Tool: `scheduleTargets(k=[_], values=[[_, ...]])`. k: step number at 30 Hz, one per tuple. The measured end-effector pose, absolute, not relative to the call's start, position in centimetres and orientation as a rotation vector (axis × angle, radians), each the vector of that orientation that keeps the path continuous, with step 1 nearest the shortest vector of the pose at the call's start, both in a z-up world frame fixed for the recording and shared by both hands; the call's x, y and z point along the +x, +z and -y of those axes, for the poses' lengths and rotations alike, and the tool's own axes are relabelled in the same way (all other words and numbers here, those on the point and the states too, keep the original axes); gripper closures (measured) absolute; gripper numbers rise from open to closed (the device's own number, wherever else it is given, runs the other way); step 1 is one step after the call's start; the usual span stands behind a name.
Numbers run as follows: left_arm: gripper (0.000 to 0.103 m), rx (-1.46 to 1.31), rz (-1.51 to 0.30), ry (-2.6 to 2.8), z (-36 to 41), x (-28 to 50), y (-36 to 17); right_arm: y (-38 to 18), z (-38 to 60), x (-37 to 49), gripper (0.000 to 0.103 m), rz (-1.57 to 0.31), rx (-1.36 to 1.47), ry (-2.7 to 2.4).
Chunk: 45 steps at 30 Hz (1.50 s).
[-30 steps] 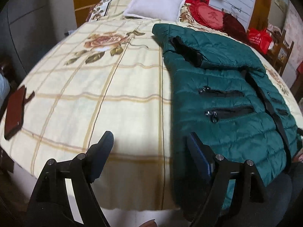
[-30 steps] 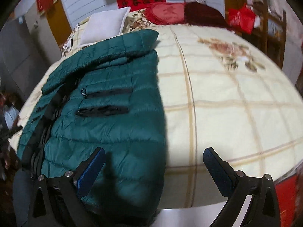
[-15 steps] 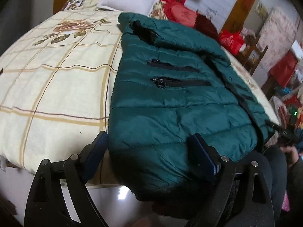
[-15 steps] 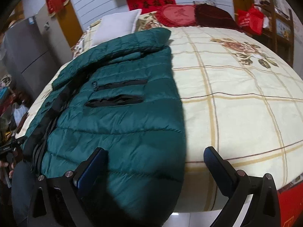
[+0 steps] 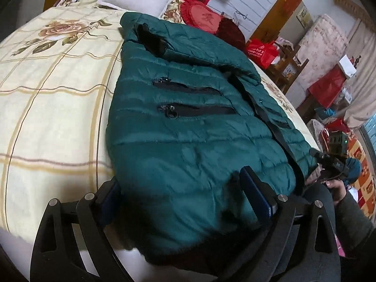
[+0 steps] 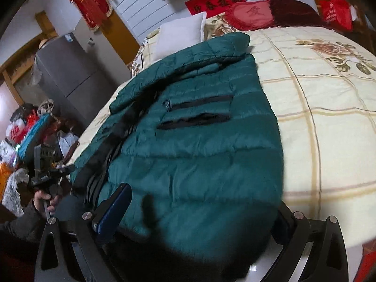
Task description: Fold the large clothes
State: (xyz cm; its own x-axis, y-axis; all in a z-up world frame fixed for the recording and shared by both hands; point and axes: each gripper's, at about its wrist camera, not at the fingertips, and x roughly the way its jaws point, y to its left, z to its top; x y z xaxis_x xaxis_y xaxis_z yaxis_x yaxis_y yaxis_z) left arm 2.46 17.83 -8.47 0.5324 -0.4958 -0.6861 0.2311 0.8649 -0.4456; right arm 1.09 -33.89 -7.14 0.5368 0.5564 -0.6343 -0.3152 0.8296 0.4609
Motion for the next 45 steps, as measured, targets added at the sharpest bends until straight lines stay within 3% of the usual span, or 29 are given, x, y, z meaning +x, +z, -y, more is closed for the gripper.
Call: scheduleTargets(k=[8, 15, 22, 29, 31, 32, 36, 37, 39, 41, 45], values=[[0.011, -0.239, -0.939, -0.532, -18.1, -0.4, -8.6, -7.2, 34.2, 0.2, 0.000, -0.870, 0.330, 0.601], [0.011, -0.232, -0.941, -0.501, -16.0, 3.7, -8.5, -7.4, 33.9, 2.0, 0.001, -0.872, 0.393, 0.630], [0.011, -0.236, -0.938, -0.531, -16.3, 1.0, -8.6, -7.1, 33.2, 1.7, 0.002, -0.872, 0.292, 0.594], [0.011, -0.291, -0.852, -0.420, -16.9, -0.7, -8.8, -7.1, 34.3, 1.1, 0.022, -0.880, 0.324, 0.505], [0.011, -0.324, -0.835, -0.395, -16.9, -0.6, -8.8, -7.1, 34.3, 1.3, 0.035, -0.895, 0.328, 0.497], [0.011, -0.347, -0.829, -0.391, -17.0, -0.4, -8.9, -7.2, 34.3, 1.3, 0.046, -0.901, 0.330, 0.507], [0.012, -0.435, -0.832, -0.410, -17.5, 0.2, -8.9, -7.7, 34.9, 0.8, 0.053, -0.861, 0.351, 0.521], [0.017, -0.435, -0.838, -0.406, -17.5, 0.2, -8.8, -7.8, 35.1, 0.7, 0.053, -0.852, 0.365, 0.526], [0.062, -0.425, -0.859, -0.324, -18.1, 0.4, -9.0, -7.9, 35.2, 0.6, 0.054, -0.844, 0.362, 0.529], [0.080, -0.478, -0.863, -0.298, -19.1, 0.5, -9.3, -7.7, 34.9, 0.6, 0.057, -0.845, 0.331, 0.524], [0.091, -0.400, -0.844, -0.261, -18.2, -0.2, -8.4, -7.4, 34.5, 0.6, 0.075, -0.851, 0.272, 0.472]])
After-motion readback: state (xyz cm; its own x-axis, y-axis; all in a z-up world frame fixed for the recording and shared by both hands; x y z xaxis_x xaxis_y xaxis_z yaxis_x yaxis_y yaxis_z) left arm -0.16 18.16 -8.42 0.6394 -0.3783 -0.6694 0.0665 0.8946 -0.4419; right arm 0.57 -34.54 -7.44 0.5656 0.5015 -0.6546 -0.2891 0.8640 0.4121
